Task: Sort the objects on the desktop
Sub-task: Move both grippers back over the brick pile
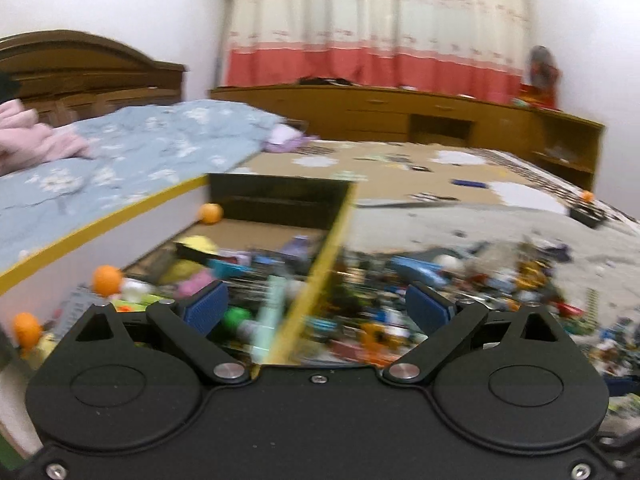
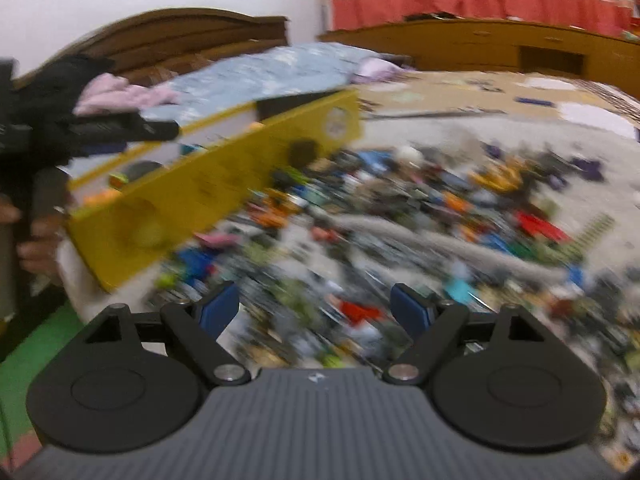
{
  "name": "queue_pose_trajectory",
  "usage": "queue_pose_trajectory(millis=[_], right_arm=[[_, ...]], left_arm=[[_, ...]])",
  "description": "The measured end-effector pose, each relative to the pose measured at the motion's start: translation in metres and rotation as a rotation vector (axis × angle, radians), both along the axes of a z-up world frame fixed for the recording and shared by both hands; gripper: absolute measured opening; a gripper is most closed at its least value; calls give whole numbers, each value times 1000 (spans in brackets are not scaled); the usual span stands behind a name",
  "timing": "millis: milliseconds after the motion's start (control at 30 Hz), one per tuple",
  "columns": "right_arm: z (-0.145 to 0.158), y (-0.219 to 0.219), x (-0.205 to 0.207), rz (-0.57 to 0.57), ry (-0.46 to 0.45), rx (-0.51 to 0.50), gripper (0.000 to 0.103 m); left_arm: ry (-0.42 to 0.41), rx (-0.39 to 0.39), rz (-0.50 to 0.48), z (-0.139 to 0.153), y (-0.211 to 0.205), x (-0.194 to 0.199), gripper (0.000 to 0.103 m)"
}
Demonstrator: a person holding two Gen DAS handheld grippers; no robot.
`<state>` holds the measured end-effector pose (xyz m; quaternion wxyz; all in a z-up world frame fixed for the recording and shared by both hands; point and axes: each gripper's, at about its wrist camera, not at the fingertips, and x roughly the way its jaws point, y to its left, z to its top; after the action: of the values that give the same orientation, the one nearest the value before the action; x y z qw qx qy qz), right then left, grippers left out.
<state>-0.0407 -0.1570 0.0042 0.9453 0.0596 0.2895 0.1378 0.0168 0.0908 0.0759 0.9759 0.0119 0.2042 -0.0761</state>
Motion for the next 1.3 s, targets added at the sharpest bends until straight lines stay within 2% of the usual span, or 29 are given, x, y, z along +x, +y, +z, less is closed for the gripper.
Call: queue_pose_trajectory(millis=[167, 267, 333, 500, 567, 700, 867, 1000, 1067, 1100, 1167, 1200, 1300], right_arm=[[-10, -12, -18, -39, -46, -57, 86], [-12, -22, -18, -52, -53, -53, 74], [-11, -28, -13, -74, -50, -38, 61], [-12, -41, 4, -139, -39, -24, 47], [-13, -44, 12, -156, -32, -25, 43], [-18, -44, 27, -180, -28, -56, 32], [-23, -42, 34, -180, -42, -111, 32], [-23, -47, 34, -147, -44, -135, 51], [-25, -51, 37, -130, -45, -162, 51], [-27, -52, 40, -128, -29, -185, 49], [-30, -58, 44, -113, -16, -159, 44], [-29, -57, 43, -107, -20, -155, 32], [-28, -51, 34, -100, -57, -192, 32]], left_arm=[[33, -12, -115, -13, -41, -27, 100], [50, 19, -149, -26, -64, -42, 100], [66, 21, -157, -36, -72, -49, 100], [136, 3, -148, -64, -88, -54, 99], [159, -1, -141, -72, -88, -52, 95], [182, 15, -147, -81, -92, -52, 79], [179, 26, -154, -83, -94, -54, 75], [183, 24, -149, -83, -94, -53, 74], [186, 24, -147, -83, -94, -54, 74], [186, 26, -147, -83, -95, -53, 74], [184, 29, -144, -83, -96, -54, 74], [183, 29, -144, -83, -97, -54, 73], [181, 29, -149, -83, -98, -53, 72]])
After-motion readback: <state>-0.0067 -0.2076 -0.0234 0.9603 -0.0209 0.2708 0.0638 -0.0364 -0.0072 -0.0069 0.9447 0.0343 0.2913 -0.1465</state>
